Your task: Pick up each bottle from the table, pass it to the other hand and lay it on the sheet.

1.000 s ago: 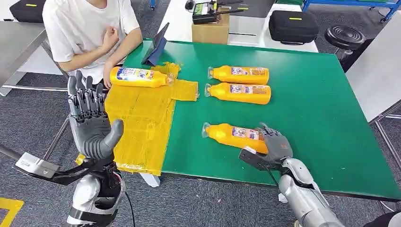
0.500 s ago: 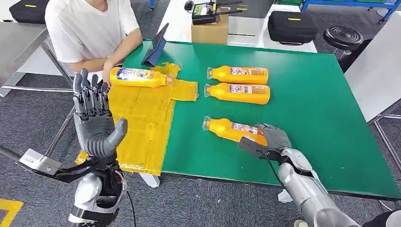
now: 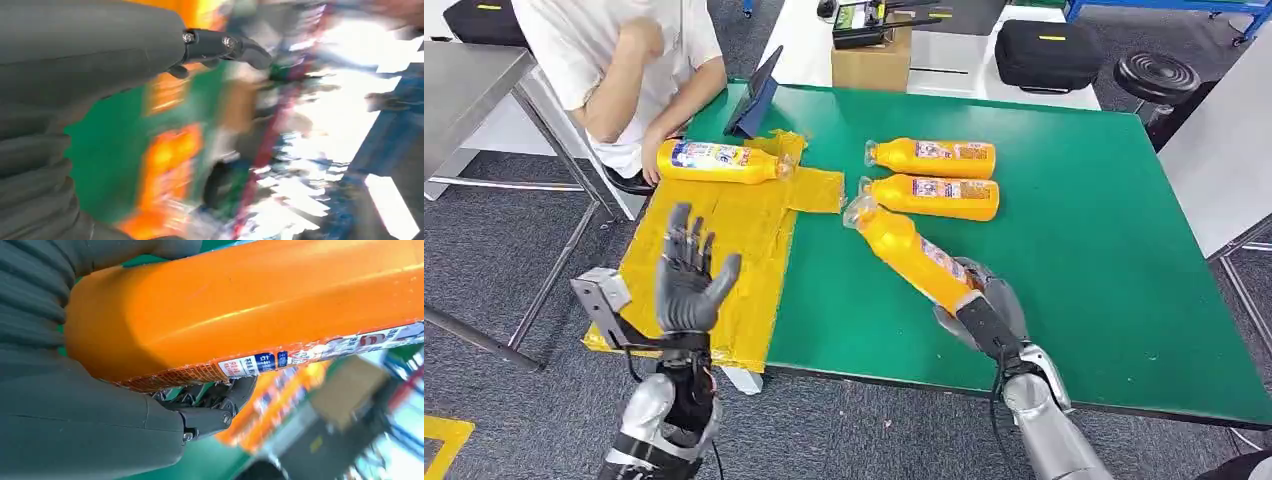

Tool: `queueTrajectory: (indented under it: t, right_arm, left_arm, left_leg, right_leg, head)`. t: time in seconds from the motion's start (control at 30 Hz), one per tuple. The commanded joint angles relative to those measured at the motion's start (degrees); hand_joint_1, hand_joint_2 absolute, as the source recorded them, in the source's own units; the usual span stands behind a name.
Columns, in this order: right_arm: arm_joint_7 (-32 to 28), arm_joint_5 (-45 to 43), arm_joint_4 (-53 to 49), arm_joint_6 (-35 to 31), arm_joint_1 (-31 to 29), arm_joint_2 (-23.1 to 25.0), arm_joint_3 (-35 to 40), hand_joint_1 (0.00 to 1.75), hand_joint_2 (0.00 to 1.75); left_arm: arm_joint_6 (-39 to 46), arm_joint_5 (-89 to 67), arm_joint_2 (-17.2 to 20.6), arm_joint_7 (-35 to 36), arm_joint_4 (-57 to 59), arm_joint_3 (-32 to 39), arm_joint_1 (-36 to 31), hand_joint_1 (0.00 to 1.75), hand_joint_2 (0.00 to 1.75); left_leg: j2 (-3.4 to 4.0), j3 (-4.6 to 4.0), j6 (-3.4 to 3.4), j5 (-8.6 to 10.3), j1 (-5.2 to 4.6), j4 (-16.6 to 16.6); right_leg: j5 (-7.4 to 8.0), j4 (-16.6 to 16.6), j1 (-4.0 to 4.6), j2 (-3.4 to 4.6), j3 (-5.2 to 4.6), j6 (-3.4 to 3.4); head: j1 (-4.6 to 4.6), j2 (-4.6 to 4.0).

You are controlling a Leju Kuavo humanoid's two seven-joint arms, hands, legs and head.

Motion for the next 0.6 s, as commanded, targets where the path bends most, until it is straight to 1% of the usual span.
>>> queueTrajectory:
  t: [0.03, 0.07, 0.1, 0.2, 0.3, 0.33, 0.4, 0.47, 0.5, 0.53, 0.57, 0.6]
  right_arm:
    - [0.0, -0.89, -8.19, 0.12, 3.39, 0.74, -4.01, 1.75, 1.75]
    - [0.0, -0.89, -8.19, 0.12, 3.39, 0.74, -4.01, 1.75, 1.75]
    - [-0.04, -0.92, -7.96, 0.07, 3.28, 0.76, -4.02, 1.75, 1.75]
    - [-0.04, -0.92, -7.96, 0.07, 3.28, 0.76, -4.02, 1.75, 1.75]
    - [-0.04, -0.92, -7.96, 0.07, 3.28, 0.76, -4.02, 1.75, 1.75]
    - [-1.67, -1.81, -8.96, -1.42, 3.87, 1.19, -4.84, 1.75, 1.75]
    - [-4.0, -4.14, -14.6, -4.32, 6.22, 2.08, -6.36, 1.75, 1.75]
    - [-4.77, -5.22, -19.73, -6.61, 7.9, 2.56, -6.68, 1.75, 1.75]
    - [-5.35, -6.41, -21.83, -7.88, 8.48, 3.3, -7.41, 1.75, 1.75]
    - [-5.7, -7.26, -23.75, -8.72, 8.97, 3.84, -7.68, 1.75, 1.75]
    - [-5.57, -7.81, -24.7, -8.68, 9.12, 3.98, -7.45, 1.75, 1.75]
    - [-4.91, -8.6, -25.03, -7.02, 8.83, 3.88, -6.42, 1.75, 1.75]
  left_arm:
    - [-0.03, 1.82, 0.08, 0.53, 10.02, -2.76, -0.28, 0.0, 1.75]
    - [-0.03, 1.82, 0.08, 0.53, 10.02, -2.76, -0.28, 0.0, 1.75]
    - [0.12, 1.91, 0.18, 0.88, 9.71, -2.76, -0.4, 0.0, 1.75]
    - [0.12, 1.91, 0.18, 0.88, 9.71, -2.76, -0.4, 0.0, 1.75]
    - [0.12, 1.91, 0.18, 0.88, 9.71, -2.76, -0.4, 0.0, 1.75]
    - [-0.95, 3.05, 0.32, 3.83, 10.08, -3.54, 0.54, 0.0, 1.75]
    - [-4.46, 5.05, 0.98, 5.76, 12.56, -7.73, 2.75, 0.0, 1.75]
    - [-5.12, 2.85, 2.2, 2.02, 15.0, -12.54, 3.39, 0.0, 1.75]
    - [-4.95, 1.1, 2.77, 1.0, 15.72, -14.42, 3.22, 0.0, 1.75]
    - [-4.03, -2.05, 3.87, 0.07, 16.25, -16.77, 2.65, 0.0, 1.75]
    - [-4.09, -2.94, 4.35, -0.61, 16.44, -17.47, 2.3, 0.0, 1.75]
    - [-4.87, -3.94, 5.01, -1.49, 16.15, -18.33, 1.91, 0.0, 1.75]
  left_leg:
    - [0.07, 0.18, -0.06, -0.1, -0.03, -0.04]
    - [0.03, 0.07, -0.05, -0.06, -0.06, -0.05]
    - [0.04, 0.21, -0.1, -0.14, -0.06, -0.03]
    - [0.02, 0.04, -0.05, -0.05, -0.1, -0.05]
    - [0.07, 0.26, -0.12, -0.16, -0.05, -0.02]
    - [0.05, 0.11, -0.06, -0.09, -0.08, -0.03]
    - [0.07, 0.23, -0.08, -0.15, -0.08, -0.04]
    - [-0.01, 0.1, -0.02, -0.07, -0.15, -0.09]
    - [0.01, 0.29, -0.07, -0.18, -0.12, -0.08]
    - [-0.02, 0.18, -0.05, -0.14, -0.13, -0.07]
    - [0.02, 0.29, -0.09, -0.24, -0.1, -0.03]
    - [-0.01, 0.16, -0.07, -0.15, -0.13, -0.06]
  right_leg:
    - [-0.1, -0.01, -0.01, -0.02, 0.15, -0.11]
    - [-0.06, -0.03, -0.05, -0.05, 0.04, -0.1]
    - [-0.14, 0.01, -0.04, -0.05, 0.17, -0.16]
    - [-0.1, -0.04, -0.09, -0.01, 0.0, 0.02]
    - [-0.2, -0.01, -0.03, 0.0, 0.22, -0.07]
    - [-0.14, -0.03, -0.07, -0.01, 0.07, 0.0]
    - [-0.2, -0.03, -0.07, 0.0, 0.18, -0.02]
    - [-0.14, -0.04, -0.15, -0.04, 0.05, 0.05]
    - [-0.25, -0.05, -0.11, -0.03, 0.25, -0.02]
    - [-0.21, -0.03, -0.13, -0.02, 0.14, 0.03]
    - [-0.28, -0.01, -0.09, 0.0, 0.26, -0.03]
    - [-0.22, -0.01, -0.13, -0.02, 0.12, 0.01]
  head:
    - [0.02, 0.0]
    - [0.0, 0.0]
    - [-0.02, 0.0]
    - [-0.02, 0.0]
    - [0.0, 0.0]
    - [0.0, 0.0]
    - [0.0, 0.0]
    - [-0.02, 0.0]
    - [0.0, 0.0]
    - [0.0, 0.0]
    - [-0.02, 0.0]
    - [-0.02, 0.0]
